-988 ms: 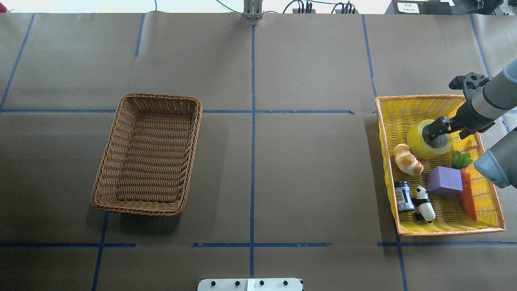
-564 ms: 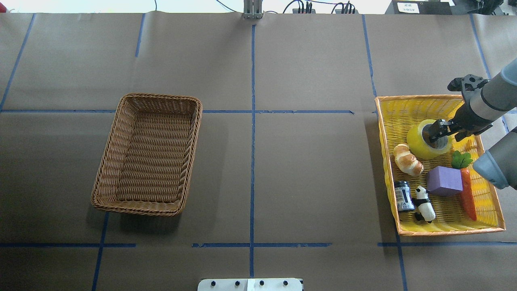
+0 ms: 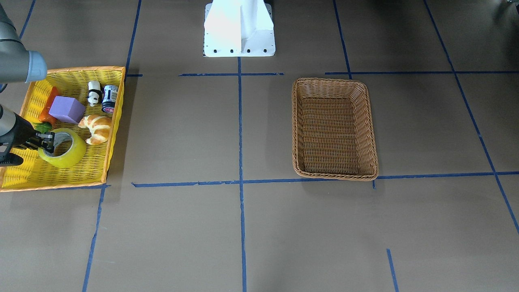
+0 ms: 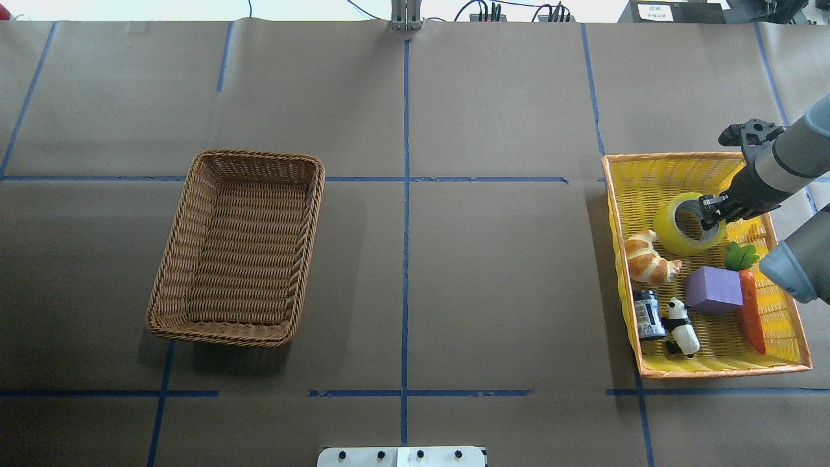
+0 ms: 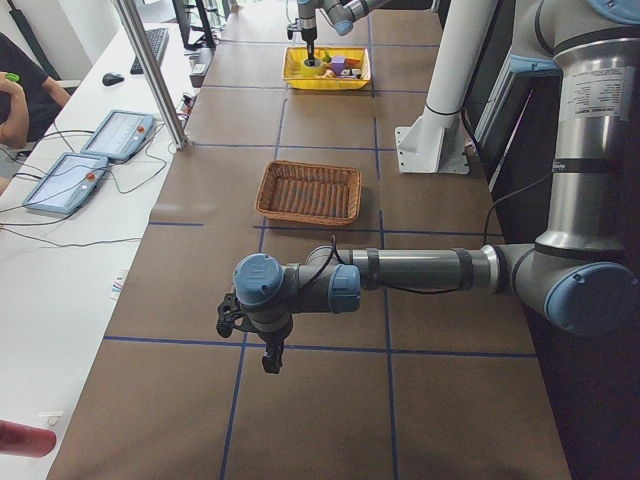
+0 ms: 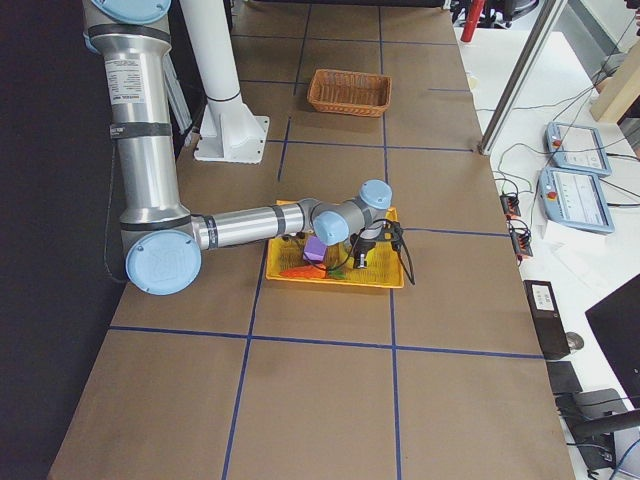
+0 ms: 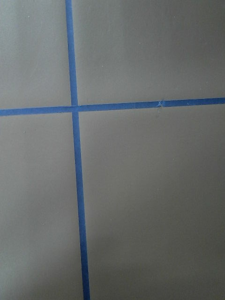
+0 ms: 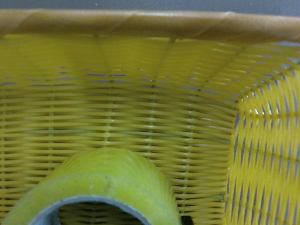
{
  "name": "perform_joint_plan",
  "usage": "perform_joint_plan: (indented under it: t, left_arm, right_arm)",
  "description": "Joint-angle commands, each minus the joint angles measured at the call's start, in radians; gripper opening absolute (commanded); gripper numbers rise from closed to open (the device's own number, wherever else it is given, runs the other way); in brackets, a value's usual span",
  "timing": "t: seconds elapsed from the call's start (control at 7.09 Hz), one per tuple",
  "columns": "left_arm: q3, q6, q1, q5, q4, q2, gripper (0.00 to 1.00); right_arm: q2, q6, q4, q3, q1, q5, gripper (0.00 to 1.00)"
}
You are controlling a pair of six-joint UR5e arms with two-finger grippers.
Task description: Move tape to another basket
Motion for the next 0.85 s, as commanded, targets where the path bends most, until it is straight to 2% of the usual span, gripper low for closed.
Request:
perform_joint_plan:
  t: [0.0, 0.42, 0.56, 0.71]
  left_arm:
    - [-0.009, 0.000, -0.001, 0.000, 0.006, 0.000, 1.00]
    - [-0.009, 0.000, -0.001, 0.000, 0.003, 0.000, 1.00]
    - [-0.021, 0.003, -0.001, 0.000, -0.003, 0.000, 1.00]
    - [-0.047, 0.003, -0.001, 0.000, -0.003, 0.000, 1.00]
  right_arm:
    - [0.001, 0.000, 0.000, 0.038, 0.036, 0.022, 0.00]
    - [0.001, 0.012, 0.000, 0.164, 0.217, 0.204, 0.00]
    - [0.007, 0.018, 0.000, 0.203, 0.227, 0.255, 0.00]
    - [0.029, 0.070, 0.000, 0.233, 0.227, 0.258, 0.00]
